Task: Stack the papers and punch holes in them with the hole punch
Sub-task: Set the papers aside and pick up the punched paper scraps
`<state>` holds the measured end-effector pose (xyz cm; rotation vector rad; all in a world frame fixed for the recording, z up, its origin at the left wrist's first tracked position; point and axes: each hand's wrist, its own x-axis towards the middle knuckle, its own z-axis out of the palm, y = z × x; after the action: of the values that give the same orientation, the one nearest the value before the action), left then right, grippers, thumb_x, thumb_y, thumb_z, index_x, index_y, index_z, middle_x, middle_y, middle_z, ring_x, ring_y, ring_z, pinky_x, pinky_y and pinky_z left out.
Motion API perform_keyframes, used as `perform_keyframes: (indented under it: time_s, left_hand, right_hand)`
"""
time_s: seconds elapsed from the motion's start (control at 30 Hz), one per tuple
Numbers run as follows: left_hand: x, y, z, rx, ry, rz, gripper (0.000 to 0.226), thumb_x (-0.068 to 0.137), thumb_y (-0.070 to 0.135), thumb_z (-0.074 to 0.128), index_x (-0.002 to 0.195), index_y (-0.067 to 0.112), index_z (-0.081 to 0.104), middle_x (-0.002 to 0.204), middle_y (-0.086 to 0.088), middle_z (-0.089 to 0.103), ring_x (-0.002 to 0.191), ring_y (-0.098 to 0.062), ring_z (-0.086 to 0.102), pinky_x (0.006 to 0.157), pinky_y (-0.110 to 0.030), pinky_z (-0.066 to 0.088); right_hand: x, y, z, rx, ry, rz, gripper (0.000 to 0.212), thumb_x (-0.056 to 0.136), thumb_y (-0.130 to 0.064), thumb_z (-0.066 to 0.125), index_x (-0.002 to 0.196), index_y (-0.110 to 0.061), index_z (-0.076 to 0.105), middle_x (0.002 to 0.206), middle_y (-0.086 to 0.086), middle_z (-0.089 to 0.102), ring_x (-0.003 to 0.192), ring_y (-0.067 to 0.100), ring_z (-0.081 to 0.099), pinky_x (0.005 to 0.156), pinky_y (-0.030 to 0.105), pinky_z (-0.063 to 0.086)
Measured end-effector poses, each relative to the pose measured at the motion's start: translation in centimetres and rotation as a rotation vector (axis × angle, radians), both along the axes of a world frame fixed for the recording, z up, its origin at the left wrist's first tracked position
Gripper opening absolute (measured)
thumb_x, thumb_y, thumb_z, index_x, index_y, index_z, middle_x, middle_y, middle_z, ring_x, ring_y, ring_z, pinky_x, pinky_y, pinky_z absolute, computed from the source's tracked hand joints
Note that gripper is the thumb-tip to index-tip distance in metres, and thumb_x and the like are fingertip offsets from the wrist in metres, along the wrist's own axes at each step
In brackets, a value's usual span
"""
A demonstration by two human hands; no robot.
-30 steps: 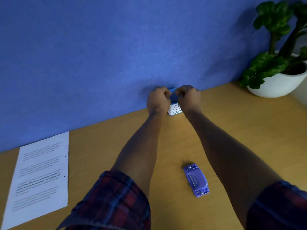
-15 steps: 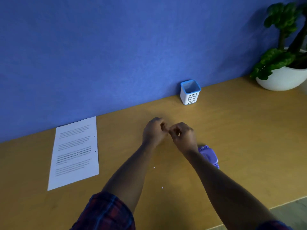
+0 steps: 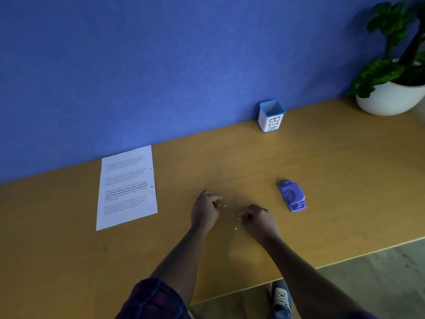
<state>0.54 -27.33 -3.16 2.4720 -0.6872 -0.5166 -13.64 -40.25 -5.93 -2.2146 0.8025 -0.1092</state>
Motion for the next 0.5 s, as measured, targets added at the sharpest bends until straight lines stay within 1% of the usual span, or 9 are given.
perform_keyframes:
  time_s: [0.07,0.17,0.23,0.33,0.37,0.43,0.5]
  left_hand:
    - [-0.5,0.0,-0.1,-0.035,0.008,0.028,0.025,0.089,0.015,0.072,0.112,0.020,0.079,0.112,0.004,0.063,0.097,-0.018,0.067,0.081,-0.025,0.053]
    - [-1.1,0.1,-0.3,-0.063,0.016,0.051,0.021,0.086,0.018,0.078,0.107,0.018,0.081,0.106,0.005,0.064,0.095,-0.015,0.067,0.079,-0.024,0.052]
    - [-1.3,0.2,-0.4,-0.066,-0.002,0.040,0.017,0.086,0.020,0.079,0.102,0.018,0.082,0.102,0.005,0.066,0.092,-0.016,0.067,0.077,-0.026,0.054]
    - [-1.4,0.1,-0.1,-0.022,-0.077,-0.027,0.017,0.087,0.025,0.077,0.102,0.019,0.082,0.101,0.004,0.070,0.092,-0.017,0.068,0.077,-0.030,0.055]
    - [-1.3,0.0,-0.1,0.005,-0.104,-0.054,0.017,0.088,0.026,0.076,0.103,0.019,0.082,0.102,0.003,0.071,0.094,-0.018,0.068,0.078,-0.032,0.055]
    - [-1.2,-0.2,0.1,0.057,-0.143,-0.097,0.017,0.090,0.027,0.074,0.103,0.020,0.081,0.103,0.002,0.072,0.098,-0.020,0.068,0.079,-0.035,0.056]
    - [-1.3,-0.5,0.2,0.082,-0.160,-0.105,0.015,0.091,0.025,0.072,0.102,0.020,0.082,0.104,0.002,0.074,0.100,-0.020,0.068,0.079,-0.035,0.057]
  right_hand:
    - [-0.5,0.4,0.2,0.046,0.019,0.020,0.017,0.077,-0.014,0.074,0.081,-0.029,0.078,0.089,-0.016,0.074,0.083,0.006,0.068,0.075,0.022,0.051]
    - [-1.4,0.7,0.0,0.109,-0.025,0.052,0.017,0.076,-0.011,0.077,0.080,-0.027,0.080,0.088,-0.013,0.075,0.079,0.002,0.066,0.077,0.021,0.050]
    - [-2.0,0.8,-0.2,0.145,-0.064,0.039,0.015,0.074,-0.014,0.084,0.081,-0.026,0.081,0.086,-0.014,0.074,0.077,-0.002,0.065,0.074,0.016,0.048]
    - [-2.7,1.0,-0.6,0.174,-0.099,0.031,0.021,0.069,-0.020,0.091,0.087,-0.025,0.081,0.080,-0.019,0.067,0.075,-0.007,0.063,0.071,0.011,0.045]
    - [-2.8,1.1,-0.6,0.162,-0.103,0.035,0.024,0.068,-0.023,0.092,0.090,-0.024,0.081,0.081,-0.019,0.066,0.074,-0.007,0.062,0.072,0.012,0.046]
    - [-2.9,1.5,-0.5,0.113,-0.094,0.041,0.027,0.069,-0.028,0.091,0.095,-0.026,0.081,0.088,-0.015,0.068,0.077,-0.003,0.064,0.075,0.020,0.051]
    - [-2.9,2.1,-0.3,0.006,-0.054,0.058,0.027,0.073,-0.033,0.086,0.099,-0.031,0.080,0.097,-0.013,0.072,0.084,0.007,0.068,0.079,0.027,0.054]
